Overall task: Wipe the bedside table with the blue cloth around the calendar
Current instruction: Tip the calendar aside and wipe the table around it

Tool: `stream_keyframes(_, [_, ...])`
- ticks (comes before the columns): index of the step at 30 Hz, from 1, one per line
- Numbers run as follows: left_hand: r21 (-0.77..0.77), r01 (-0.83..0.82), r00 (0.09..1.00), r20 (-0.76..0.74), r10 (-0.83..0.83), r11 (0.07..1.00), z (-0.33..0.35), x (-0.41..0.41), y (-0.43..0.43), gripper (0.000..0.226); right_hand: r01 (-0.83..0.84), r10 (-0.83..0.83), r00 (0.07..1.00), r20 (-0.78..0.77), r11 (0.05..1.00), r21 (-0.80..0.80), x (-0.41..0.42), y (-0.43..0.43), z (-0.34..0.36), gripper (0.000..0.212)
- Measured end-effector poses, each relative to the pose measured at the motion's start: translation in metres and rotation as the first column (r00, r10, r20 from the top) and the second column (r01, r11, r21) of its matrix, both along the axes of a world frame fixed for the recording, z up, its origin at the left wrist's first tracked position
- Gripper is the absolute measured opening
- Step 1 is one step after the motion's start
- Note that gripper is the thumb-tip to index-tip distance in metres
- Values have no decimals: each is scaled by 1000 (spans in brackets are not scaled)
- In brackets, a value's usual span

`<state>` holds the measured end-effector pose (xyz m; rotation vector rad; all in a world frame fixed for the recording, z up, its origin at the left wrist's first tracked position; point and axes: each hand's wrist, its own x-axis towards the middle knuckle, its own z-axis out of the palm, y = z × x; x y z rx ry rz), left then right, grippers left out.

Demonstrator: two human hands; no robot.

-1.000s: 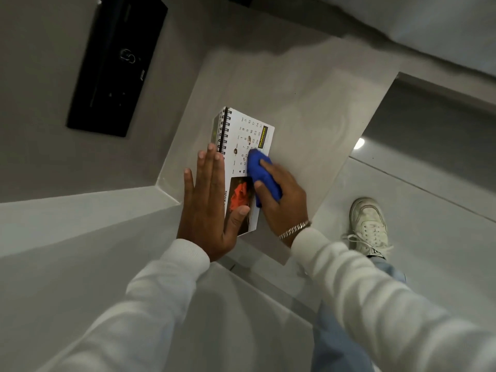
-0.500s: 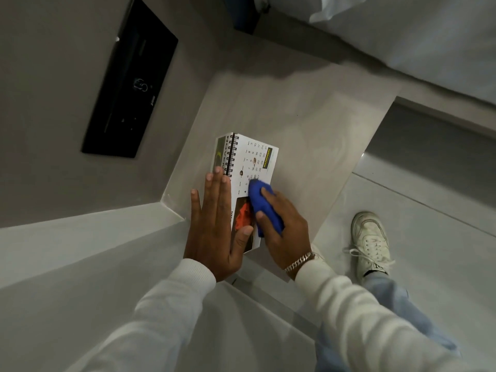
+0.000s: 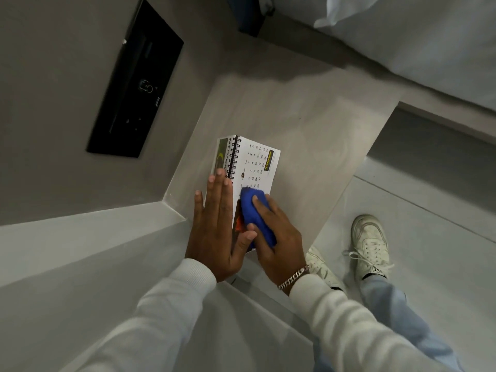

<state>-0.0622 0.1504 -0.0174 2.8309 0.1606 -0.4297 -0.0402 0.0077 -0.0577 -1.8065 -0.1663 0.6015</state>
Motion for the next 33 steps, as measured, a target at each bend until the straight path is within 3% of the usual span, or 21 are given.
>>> stream_keyframes(7, [-13,-4,1000,7,4,1000,2,0,1,82,101,-97,993,68,993,-57,51,14,-7,50])
stream_keyframes(14, [-12,-12,1000,9,12,1000,-2,-2,1,81,-57,57,998,15,998,5,-1,-4,3,54])
stream_keyframes(23, [-39,-9,999,34,10,999,-2,-1,2,82,133,-130,989,78,990,-39,61,19,-3,51])
stream_keyframes(29, [-43,19,999,36,-17,999,-3,-3,3,81,-15,15,997,71,1000,-3,11,3,4,53])
stream_keyframes(33, [-64,17,999,39,-15,998,-7,-4,4,82,34,-34,993,117,999,-2,16,9,3,52])
